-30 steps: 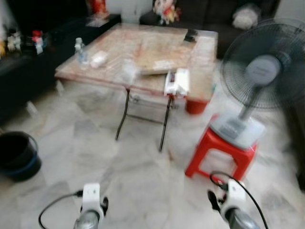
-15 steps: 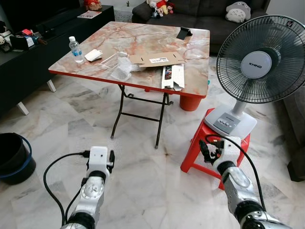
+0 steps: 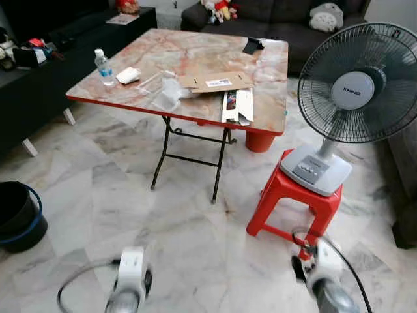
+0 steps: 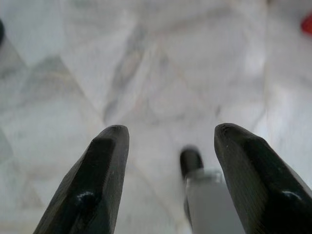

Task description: Picking trash to rubbish bin

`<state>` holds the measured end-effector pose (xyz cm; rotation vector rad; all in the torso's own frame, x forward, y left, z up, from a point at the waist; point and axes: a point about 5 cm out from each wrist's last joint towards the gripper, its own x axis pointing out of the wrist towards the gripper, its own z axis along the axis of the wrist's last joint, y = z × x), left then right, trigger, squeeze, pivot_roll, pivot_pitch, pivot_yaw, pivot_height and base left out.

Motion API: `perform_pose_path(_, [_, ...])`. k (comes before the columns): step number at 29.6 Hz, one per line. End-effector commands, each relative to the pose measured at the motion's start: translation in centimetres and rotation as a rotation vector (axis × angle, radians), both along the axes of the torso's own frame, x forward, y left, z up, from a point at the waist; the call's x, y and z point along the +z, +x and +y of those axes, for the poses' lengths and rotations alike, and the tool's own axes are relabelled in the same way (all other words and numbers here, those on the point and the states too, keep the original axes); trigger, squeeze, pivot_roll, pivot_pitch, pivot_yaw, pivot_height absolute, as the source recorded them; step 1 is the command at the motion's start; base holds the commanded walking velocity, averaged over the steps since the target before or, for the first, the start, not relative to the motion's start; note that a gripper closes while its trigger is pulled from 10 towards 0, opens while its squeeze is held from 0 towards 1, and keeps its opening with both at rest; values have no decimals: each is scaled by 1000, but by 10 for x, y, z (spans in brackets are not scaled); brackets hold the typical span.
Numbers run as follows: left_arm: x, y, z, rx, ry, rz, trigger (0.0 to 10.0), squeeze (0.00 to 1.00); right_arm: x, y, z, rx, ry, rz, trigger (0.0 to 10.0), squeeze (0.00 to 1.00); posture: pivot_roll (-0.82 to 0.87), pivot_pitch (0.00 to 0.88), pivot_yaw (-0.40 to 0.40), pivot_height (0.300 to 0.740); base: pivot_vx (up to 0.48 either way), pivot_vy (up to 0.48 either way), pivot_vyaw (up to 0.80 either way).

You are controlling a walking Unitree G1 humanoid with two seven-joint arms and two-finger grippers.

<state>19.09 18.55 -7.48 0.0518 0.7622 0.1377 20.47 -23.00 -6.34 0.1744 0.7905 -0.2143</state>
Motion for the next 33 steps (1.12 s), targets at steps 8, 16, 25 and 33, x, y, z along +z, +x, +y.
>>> perform_pose_path(8, [-16, -33, 8, 71, -13, 123, 10000, 0, -9, -17, -2, -16, -14, 51, 10000, 0, -11, 0, -15, 740, 0, 0, -186])
perform_pose_path(16, [-14, -28, 7, 69, -16, 110, 10000, 0, -5, -10, -2, -28, 3, 31, 10000, 0, -8, 0, -16, 740, 0, 241, 0])
perform_pose_path(25, [-10, -16, 2, 51, -20, 90, 10000, 0, -4, -6, 4, -5, 22, 10, 10000, 0, -12, 4, -19, 740, 0, 341, -387])
perform_pose_path(33, [-10, -18, 2, 57, -19, 88, 10000, 0, -6, -9, 5, -9, 31, 15, 10000, 0, -10, 28, -23, 740, 0, 353, 0])
